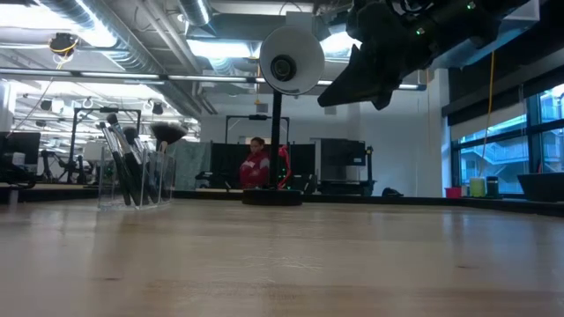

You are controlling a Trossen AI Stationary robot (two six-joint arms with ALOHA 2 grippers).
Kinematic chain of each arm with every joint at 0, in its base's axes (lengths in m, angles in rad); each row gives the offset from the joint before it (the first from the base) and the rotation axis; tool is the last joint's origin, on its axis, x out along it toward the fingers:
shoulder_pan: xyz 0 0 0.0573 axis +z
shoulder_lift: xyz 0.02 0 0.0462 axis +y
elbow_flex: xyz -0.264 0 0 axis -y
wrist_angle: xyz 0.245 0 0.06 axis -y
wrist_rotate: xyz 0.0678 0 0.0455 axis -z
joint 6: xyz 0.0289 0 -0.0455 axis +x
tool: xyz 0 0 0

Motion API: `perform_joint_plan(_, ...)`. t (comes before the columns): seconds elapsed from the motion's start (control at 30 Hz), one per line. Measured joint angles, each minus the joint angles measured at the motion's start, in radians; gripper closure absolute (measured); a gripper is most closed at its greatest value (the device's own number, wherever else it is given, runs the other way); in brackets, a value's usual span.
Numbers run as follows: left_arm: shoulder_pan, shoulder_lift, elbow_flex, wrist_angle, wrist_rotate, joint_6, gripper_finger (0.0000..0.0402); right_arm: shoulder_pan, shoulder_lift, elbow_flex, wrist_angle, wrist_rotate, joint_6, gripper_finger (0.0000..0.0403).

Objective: Sort items
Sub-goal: Adjust the eyeshadow to the right side

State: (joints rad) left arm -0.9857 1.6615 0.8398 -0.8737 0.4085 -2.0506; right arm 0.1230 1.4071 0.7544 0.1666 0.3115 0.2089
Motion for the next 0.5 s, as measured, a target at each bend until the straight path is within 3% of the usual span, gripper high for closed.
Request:
perform_joint_plan(0.1,0.039,0.0,0.0,-0.015,0.059,0.063,0.0262,0.0,0.0,0.0,0.0,0.0,0.0,0.0389)
perform_joint_plan(0.33,0.111,0.0,0.024,-0.018,0.055,0.191,0.03,0.0,0.0,0.0,0.0,0.0,-0.003,0.0389)
perform_joint_plan(0.5,0.124,0.0,0.02,-0.038,0.118,0.271,0.0337,0.0,0.0,0.0,0.0,-0.001,-0.008,0.0389)
